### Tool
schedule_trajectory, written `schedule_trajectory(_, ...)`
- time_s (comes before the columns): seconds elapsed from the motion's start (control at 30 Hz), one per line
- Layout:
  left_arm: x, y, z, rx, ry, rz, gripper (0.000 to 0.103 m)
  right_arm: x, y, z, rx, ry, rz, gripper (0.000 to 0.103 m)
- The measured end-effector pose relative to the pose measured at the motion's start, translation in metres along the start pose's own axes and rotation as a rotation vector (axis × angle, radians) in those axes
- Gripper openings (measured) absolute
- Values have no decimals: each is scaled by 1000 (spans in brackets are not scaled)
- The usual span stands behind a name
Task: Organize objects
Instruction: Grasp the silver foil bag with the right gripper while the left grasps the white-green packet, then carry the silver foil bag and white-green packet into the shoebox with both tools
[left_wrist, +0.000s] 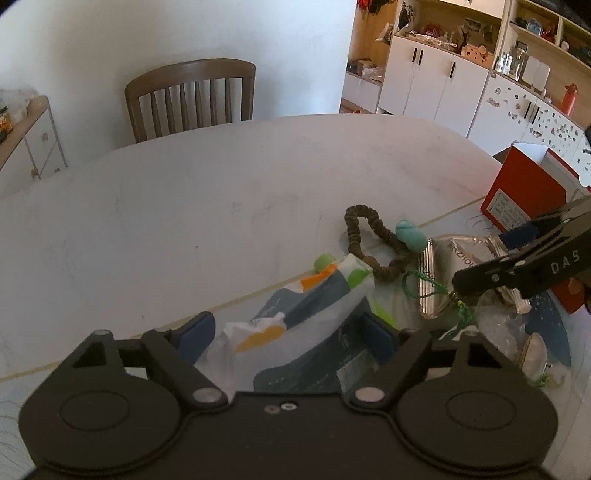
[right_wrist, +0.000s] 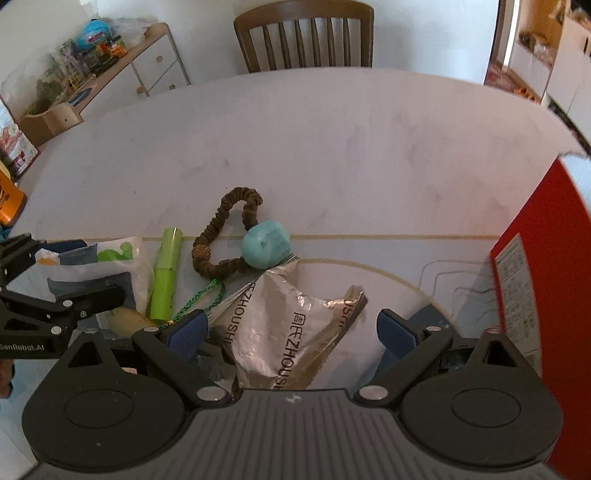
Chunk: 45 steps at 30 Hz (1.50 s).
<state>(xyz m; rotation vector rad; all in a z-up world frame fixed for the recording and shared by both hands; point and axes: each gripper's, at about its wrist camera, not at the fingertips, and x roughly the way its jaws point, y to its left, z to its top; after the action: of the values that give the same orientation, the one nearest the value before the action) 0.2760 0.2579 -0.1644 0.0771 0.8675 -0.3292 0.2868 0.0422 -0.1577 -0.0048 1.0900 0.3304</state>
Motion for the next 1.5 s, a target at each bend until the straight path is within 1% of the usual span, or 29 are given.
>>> schedule_trajectory(0.03,0,1,-1,-1,2,-7,77,2,-1,0,14,10,4,98)
schedule_trajectory(0.1,0,2,-2,-3,1,-15,76,5,-3,0,35,19,15,98)
schedule_trajectory(0.13,0,3,-2,-8,3,-20,72,7,-3,0,42,23,19,98)
schedule_trajectory(0.17,0,3,-2,-13,6,-26,65,8,-4,0,50,26,24,98)
schedule_trajectory(0.2,1,3,-2,-16,10,-35,62,8,-5,0,61,28,28,98)
schedule_trajectory(0.27,0,3,-2,-18,9,-48,56,8,-5,1,75,27,37,94)
schedule_trajectory(0.33,-1,1,-1,-11,8,-50,51,7,-5,1,77,27,50,85)
schedule_trajectory(0.4,-1,0,-1,-15,10,-53,48,5,-4,2,78,28,62,80)
schedule_trajectory(0.47,-2,0,-1,-24,13,-53,45,3,-4,2,83,26,58,76)
schedule_trajectory(0.57,-4,-2,-1,-26,7,-51,41,1,-6,2,96,21,58,73)
schedule_trajectory(0.6,-5,-2,-1,-24,5,-50,38,0,-7,2,100,19,57,71)
schedule_trajectory(0.73,-9,-3,1,-28,6,-42,31,-9,-10,1,113,1,43,69)
schedule_trajectory(0.9,-17,-6,3,-43,-7,-30,27,-27,-15,1,118,-33,44,68)
schedule_trajectory(1.13,-38,-12,4,-83,-45,-13,27,-63,-24,-5,142,-83,62,68)
schedule_trajectory(1.37,-71,-25,12,-159,-104,-33,27,-104,-28,-16,137,-144,78,68)
schedule_trajectory(1.5,-90,-38,18,-196,-138,-47,27,-127,-32,-22,145,-175,93,68)
